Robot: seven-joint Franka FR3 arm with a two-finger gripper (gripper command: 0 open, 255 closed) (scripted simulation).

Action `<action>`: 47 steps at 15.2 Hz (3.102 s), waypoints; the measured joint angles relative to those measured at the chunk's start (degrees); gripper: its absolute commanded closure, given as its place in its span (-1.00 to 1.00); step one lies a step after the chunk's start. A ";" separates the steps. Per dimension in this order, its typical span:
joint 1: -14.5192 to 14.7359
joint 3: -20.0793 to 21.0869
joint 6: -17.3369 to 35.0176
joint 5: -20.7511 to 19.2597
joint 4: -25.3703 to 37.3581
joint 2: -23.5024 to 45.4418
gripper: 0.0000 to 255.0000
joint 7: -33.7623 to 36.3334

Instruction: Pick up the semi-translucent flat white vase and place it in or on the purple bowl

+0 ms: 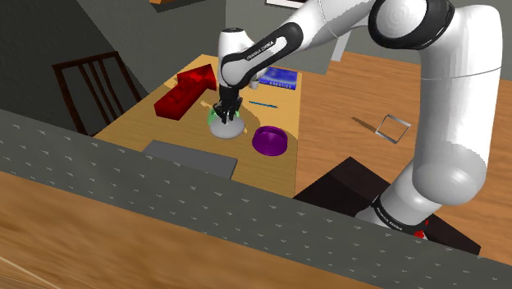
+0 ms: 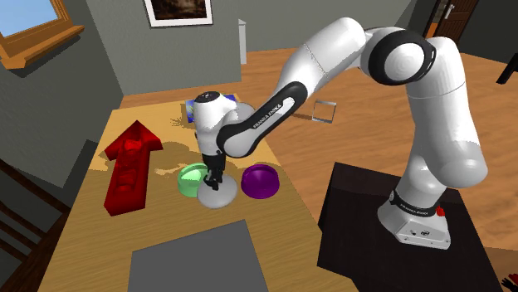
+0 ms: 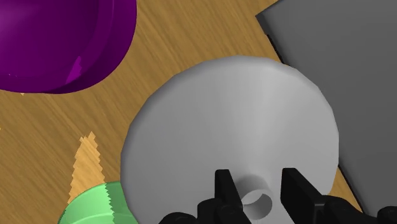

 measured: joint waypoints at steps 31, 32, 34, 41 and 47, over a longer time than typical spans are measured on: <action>-14.22 -3.81 5.30 7.24 -27.68 -23.05 1.00 -21.32; -14.17 -3.81 6.15 7.11 -27.94 -22.45 1.00 -21.17; -14.17 -3.88 7.45 6.90 -28.29 -21.49 1.00 -21.10; -14.00 -4.21 12.26 5.96 -28.96 -17.32 1.00 -20.49; -13.80 -4.47 15.16 5.34 -29.04 -14.85 1.00 -20.00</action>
